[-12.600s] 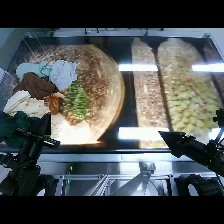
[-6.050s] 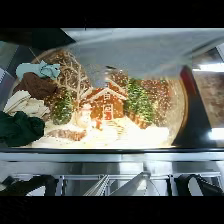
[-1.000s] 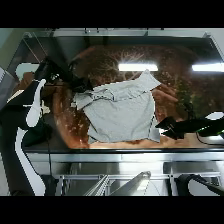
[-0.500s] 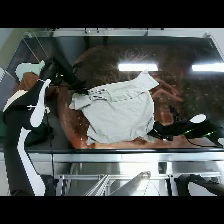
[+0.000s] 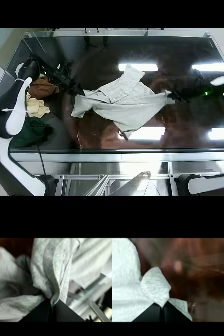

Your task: Fold the shirts.

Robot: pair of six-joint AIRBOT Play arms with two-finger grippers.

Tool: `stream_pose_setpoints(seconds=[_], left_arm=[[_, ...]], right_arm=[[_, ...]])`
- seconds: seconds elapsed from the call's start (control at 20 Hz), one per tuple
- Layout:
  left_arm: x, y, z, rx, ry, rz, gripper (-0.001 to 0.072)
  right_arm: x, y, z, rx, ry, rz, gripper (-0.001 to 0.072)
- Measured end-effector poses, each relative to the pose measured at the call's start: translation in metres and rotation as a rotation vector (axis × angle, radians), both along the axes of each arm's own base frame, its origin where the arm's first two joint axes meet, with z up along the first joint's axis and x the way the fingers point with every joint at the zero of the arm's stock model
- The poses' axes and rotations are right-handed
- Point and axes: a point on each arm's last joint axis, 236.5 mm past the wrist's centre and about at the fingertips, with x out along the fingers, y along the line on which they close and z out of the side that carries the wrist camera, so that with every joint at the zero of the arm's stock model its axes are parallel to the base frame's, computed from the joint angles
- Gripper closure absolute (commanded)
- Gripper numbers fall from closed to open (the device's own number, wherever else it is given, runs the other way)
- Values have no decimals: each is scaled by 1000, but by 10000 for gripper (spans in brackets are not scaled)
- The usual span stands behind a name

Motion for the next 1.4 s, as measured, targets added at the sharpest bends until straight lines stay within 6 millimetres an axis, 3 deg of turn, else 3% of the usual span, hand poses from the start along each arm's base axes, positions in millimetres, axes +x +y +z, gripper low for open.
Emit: stream_pose_setpoints(seconds=[0.15, 0.3, 0.35, 0.4, 0.45, 0.5, 0.7, 0.75, 0.9, 1.0, 1.25, 1.4], left_arm=[[-69, -18, -9, -36, 168, -32, 691], [-124, -19, -22, -39, 277, -24, 691], [-134, -17, -25, -40, 296, -7, 690], [-140, -14, -29, -38, 304, 17, 688], [-144, -10, -32, -36, 309, 40, 553], [-144, -7, -34, -38, 309, 61, 358], [-121, 8, -27, -47, 244, 130, 0], [-110, 12, -21, -52, 212, 143, -2], [-85, 24, -1, -64, 134, 157, -1], [-84, 29, 4, -76, 122, 142, -1], [-120, 23, -16, -101, 194, 78, -1], [-142, 15, -33, -105, 221, 46, -1]], right_arm=[[43, 2, -9, 4, -8, 49, 697], [56, 5, -22, 1, 27, 94, 696], [57, 5, -24, -1, 39, 105, 694], [58, 5, -26, -3, 43, 111, 645], [57, 6, -27, -3, 51, 118, 424], [55, 7, -28, -1, 63, 129, 245], [41, 4, -23, 20, 111, 158, 233], [38, 0, -18, 26, 121, 155, 234], [11, -11, -7, 76, 209, 142, 234], [-18, -11, -6, 115, 287, 136, 235], [-105, 17, -9, 190, 410, 110, 235], [-144, 44, -10, 229, 385, 82, 234]])
